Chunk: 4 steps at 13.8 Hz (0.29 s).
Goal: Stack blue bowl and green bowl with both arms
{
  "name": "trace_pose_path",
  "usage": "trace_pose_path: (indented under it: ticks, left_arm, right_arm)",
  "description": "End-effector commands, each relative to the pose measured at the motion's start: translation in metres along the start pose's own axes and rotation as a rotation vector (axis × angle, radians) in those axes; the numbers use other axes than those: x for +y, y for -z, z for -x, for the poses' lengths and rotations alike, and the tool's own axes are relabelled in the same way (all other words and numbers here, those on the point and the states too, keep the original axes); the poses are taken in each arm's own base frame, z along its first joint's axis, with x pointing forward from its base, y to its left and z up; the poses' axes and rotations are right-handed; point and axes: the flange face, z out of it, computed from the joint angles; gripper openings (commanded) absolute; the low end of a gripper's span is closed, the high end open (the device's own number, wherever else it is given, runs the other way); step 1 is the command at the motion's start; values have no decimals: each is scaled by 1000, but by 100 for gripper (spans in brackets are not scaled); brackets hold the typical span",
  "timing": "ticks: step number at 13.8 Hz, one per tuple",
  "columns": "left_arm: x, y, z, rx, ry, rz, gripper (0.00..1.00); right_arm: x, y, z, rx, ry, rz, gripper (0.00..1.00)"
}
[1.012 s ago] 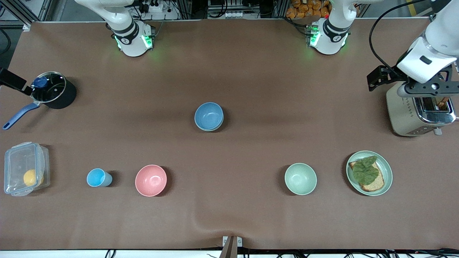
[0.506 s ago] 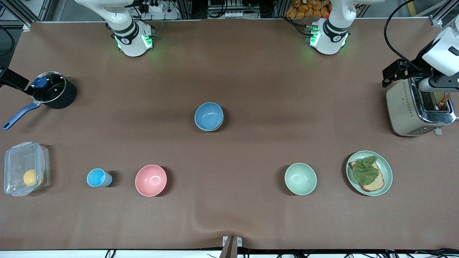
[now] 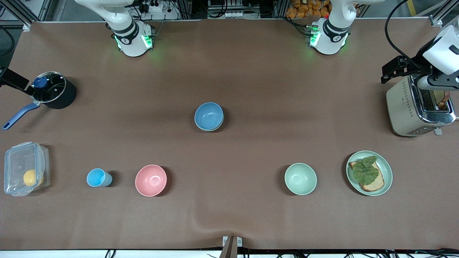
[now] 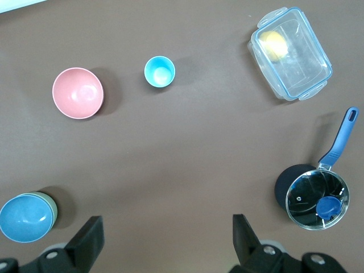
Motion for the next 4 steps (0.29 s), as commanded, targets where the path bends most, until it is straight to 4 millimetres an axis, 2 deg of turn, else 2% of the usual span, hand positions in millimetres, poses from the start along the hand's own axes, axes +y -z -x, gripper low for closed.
trace_pose_path:
  ticks: [1,4]
  left_arm:
    - [-2,7,5,-3,-15,20,100]
    - [0,7,5,-3,-15,19,100]
  right_arm:
    - [3,3,3,5,8,15,100]
    - [2,3,4,6,8,17,100]
